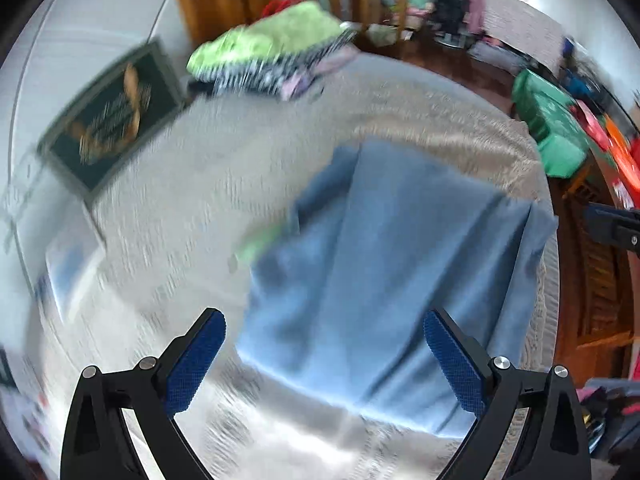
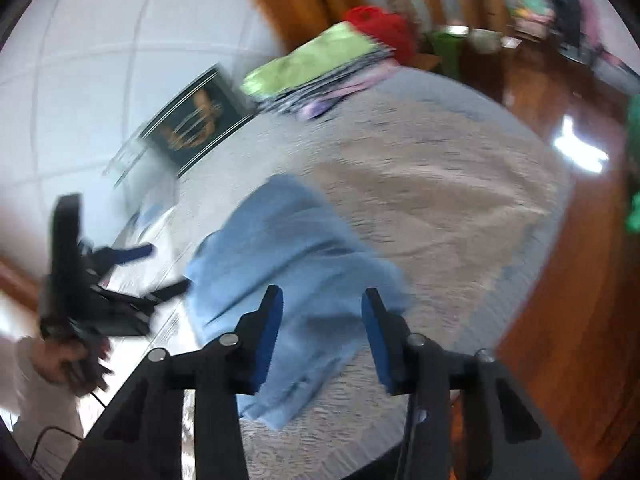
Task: Fold clothes
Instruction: 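Fold the pants over again with both grippers toward the waistband, then grasp the folded pants bundle with both grippers and lift it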
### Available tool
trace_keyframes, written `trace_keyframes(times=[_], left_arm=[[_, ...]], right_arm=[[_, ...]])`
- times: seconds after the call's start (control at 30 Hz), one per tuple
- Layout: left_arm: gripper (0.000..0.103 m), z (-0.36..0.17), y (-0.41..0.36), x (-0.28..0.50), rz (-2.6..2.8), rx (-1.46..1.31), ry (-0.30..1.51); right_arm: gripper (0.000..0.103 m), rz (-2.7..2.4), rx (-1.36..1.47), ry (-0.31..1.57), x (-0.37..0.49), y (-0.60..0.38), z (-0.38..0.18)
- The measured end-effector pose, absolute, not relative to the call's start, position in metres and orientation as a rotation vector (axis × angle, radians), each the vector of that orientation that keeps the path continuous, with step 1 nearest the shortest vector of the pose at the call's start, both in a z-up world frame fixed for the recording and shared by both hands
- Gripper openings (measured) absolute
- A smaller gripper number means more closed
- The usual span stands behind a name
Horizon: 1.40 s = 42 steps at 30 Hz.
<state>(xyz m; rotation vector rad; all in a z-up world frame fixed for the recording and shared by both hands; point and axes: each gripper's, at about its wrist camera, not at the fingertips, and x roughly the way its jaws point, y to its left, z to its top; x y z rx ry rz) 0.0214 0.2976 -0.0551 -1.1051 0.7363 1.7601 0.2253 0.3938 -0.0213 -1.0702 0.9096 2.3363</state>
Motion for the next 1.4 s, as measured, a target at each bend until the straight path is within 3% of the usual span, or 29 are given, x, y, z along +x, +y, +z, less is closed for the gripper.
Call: trace_keyframes(times=[0.23,0.37,0.43,0.53,0.67,0.93,1.2,1.27,1.33,1.4], left_arm=[[0.100,-0.119,0.293,0.036,1.875,-1.317,0.605],[0.103,-0.150,0.288,0.032,1.960,-1.497,0.451],[0.103,-0.139,0.281,0.038,2.053,-1.512,0.398],[0.103,-0.111,0.266,0.051,2.210,-1.496,0.301],[0.103,-0.101,0.250,0.053,2.290,-1.558,0.147],[0.103,-0.132,0.270,0.045,2.300,-1.640,0.041],[0.103,-0.147,0.288,0.040,2.336,-1.665,0.092],[0.099,-0.146,0.289,0.039,2.327,-1.670,0.081],[0.071,-0.141,0.294,0.041,2.302,-1.655,0.054],[0.062,-0.138,0.301,0.042,2.297,-1.640,0.042]], right_arm=[[0.039,2.393,-1.429,0.840,0.173,0.423,-0.088],[0.032,2.371,-1.611,0.942,0.208,0.474,-0.121],[0.033,2.398,-1.676,1.031,0.221,0.496,-0.120],[0.043,2.514,-1.669,0.849,0.217,0.513,-0.088],[0.080,2.658,-1.633,0.805,0.178,0.530,-0.063],[0.081,2.616,-1.798,0.765,0.106,0.513,-0.102],[0.082,2.593,-1.897,0.662,0.075,0.497,-0.130],[0.082,2.603,-1.889,0.622,0.073,0.494,-0.134],[0.074,2.615,-1.886,0.573,0.074,0.493,-0.134],[0.067,2.624,-1.896,0.541,0.076,0.493,-0.133]])
